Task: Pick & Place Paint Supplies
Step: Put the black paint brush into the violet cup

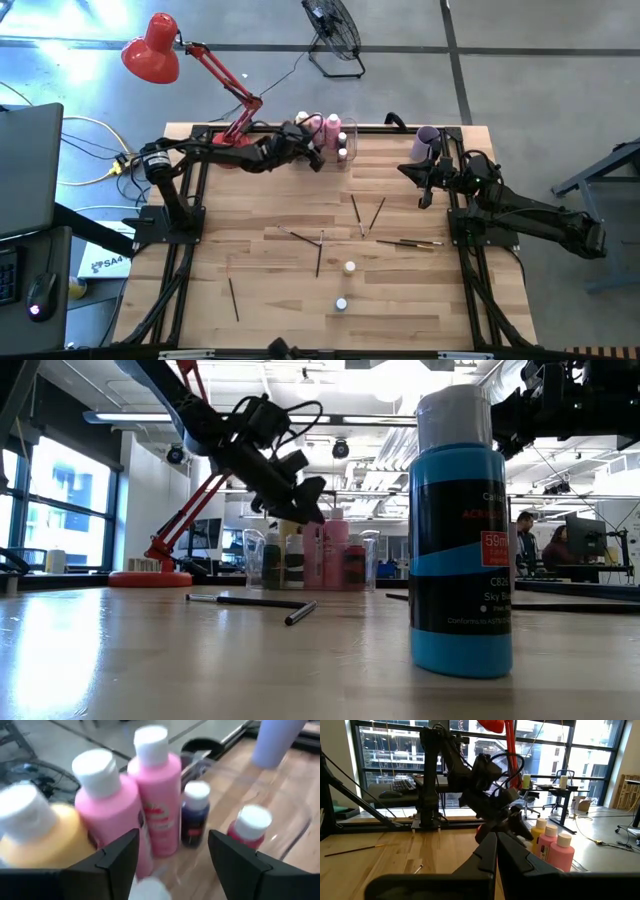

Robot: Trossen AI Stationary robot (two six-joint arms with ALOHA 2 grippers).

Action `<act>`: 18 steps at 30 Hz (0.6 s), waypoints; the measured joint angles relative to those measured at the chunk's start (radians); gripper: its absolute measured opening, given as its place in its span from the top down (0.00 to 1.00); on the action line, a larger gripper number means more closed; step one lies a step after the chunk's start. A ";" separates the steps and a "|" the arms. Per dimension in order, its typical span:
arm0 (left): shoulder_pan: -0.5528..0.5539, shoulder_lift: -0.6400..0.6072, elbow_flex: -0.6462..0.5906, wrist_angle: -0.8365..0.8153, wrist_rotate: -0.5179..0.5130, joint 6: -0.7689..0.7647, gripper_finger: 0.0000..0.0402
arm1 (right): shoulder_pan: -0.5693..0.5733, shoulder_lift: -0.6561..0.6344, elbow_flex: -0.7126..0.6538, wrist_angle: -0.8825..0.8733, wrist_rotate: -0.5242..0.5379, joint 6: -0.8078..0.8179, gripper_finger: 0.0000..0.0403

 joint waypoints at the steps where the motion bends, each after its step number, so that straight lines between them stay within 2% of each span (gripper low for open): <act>1: 0.000 0.000 0.008 0.000 0.003 0.000 0.42 | 0.000 0.000 0.000 0.000 0.000 0.000 0.99; 6: 0.000 0.000 0.056 -0.032 0.067 -0.001 0.42 | 0.000 0.000 0.000 0.000 0.000 0.000 0.99; 11: 0.000 0.000 0.112 -0.144 0.159 -0.029 0.42 | 0.000 0.000 0.000 0.000 0.000 0.000 0.99; 18: 0.000 0.000 0.188 -0.290 0.179 -0.050 0.42 | 0.000 0.000 0.000 0.000 0.000 0.000 0.99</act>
